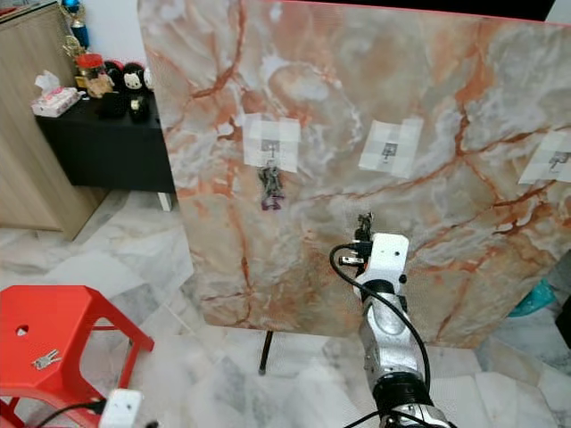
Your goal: Hang keys on a hook
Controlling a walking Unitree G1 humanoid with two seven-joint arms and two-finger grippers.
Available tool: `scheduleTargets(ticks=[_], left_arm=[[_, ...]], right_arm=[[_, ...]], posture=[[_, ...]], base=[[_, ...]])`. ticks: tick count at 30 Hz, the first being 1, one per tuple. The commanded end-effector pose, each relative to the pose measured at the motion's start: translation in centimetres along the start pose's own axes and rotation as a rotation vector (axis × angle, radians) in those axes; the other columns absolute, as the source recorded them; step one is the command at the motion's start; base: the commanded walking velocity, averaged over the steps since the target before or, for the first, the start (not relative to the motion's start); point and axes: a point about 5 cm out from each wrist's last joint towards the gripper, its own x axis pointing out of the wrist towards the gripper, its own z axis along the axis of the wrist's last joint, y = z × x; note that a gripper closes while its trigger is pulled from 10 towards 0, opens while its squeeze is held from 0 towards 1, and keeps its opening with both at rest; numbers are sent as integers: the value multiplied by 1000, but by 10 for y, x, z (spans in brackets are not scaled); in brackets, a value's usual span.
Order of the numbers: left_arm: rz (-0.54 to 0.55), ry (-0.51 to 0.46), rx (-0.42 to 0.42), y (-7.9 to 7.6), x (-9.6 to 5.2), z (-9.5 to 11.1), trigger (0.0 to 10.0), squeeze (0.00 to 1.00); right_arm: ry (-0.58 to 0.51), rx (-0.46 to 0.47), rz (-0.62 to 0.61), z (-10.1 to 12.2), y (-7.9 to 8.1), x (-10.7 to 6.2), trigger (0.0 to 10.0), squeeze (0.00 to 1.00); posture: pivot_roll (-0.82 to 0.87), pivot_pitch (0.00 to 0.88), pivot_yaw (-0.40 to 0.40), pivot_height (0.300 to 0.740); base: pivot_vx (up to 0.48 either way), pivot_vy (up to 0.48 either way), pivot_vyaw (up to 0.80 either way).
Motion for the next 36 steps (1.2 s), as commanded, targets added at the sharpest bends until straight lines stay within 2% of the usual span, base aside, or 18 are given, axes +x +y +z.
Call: scheduleTargets(ticks=[1,2,5,9,11,15,27,29,33,36], left_arm=[[20,-23,-46,2,1,4,10000,0],[23,-51,-113,2,3,11,10000,0],[-46,-72,-131,-5,3,15,10000,0],[-204,-88,13,-24,-1,12,10000,0],[-227,-105,42,-26,-2,13,10000,0],[-221,-118,32,-24,-2,15,10000,0],[-209,-101,13,-27,2,20,10000,0],[-207,-102,17,-26,2,20,10000,0],[-217,-98,82,-28,1,19,10000,0],[-222,-92,79,-29,0,16,10000,0]], right_arm=[[-21,2,-16,6,-4,2,10000,0],[-22,2,-16,6,-4,2,10000,0],[-22,1,-14,6,-4,2,10000,0],[-22,3,-18,6,-4,2,10000,0],[-23,3,-19,6,-4,2,10000,0],[-24,5,-19,6,-4,2,10000,0],[-33,12,-13,8,0,3,10000,0],[-34,12,-12,8,0,4,10000,0],[-34,13,-16,9,0,4,10000,0],[-35,12,-19,9,-1,4,10000,0]], posture=[[61,0,-69,740],[64,0,-69,740],[66,0,-69,740],[65,0,-63,740],[64,0,-59,740],[69,0,-58,740],[62,0,-51,740],[61,0,-50,740],[61,0,-52,740],[60,0,-53,740]], base=[[0,0,0],[0,0,0],[0,0,0],[0,0,0],[0,0,0],[0,0,0],[0,347,0],[0,322,0],[0,68,0],[0,0,0]])
